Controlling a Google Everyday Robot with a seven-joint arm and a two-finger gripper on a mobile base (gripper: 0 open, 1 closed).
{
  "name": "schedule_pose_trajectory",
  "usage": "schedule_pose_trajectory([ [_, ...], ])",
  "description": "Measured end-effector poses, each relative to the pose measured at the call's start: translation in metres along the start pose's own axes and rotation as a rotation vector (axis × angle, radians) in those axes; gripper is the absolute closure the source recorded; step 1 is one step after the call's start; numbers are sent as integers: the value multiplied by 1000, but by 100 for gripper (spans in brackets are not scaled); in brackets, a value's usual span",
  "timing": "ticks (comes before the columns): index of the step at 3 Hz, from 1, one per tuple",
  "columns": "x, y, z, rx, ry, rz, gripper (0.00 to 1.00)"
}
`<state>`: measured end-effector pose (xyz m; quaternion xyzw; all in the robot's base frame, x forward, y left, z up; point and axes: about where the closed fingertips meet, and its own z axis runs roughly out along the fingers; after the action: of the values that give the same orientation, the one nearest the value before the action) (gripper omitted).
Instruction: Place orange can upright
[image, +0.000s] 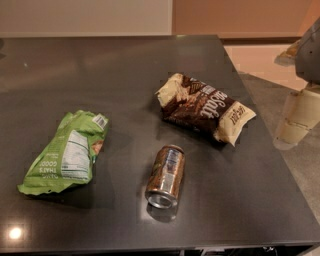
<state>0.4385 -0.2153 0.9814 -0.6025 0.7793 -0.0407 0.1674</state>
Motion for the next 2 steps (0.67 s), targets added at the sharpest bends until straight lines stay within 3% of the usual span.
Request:
schedule_pose_trajectory([
  [2,-9,-4,4,-8,35,18,0],
])
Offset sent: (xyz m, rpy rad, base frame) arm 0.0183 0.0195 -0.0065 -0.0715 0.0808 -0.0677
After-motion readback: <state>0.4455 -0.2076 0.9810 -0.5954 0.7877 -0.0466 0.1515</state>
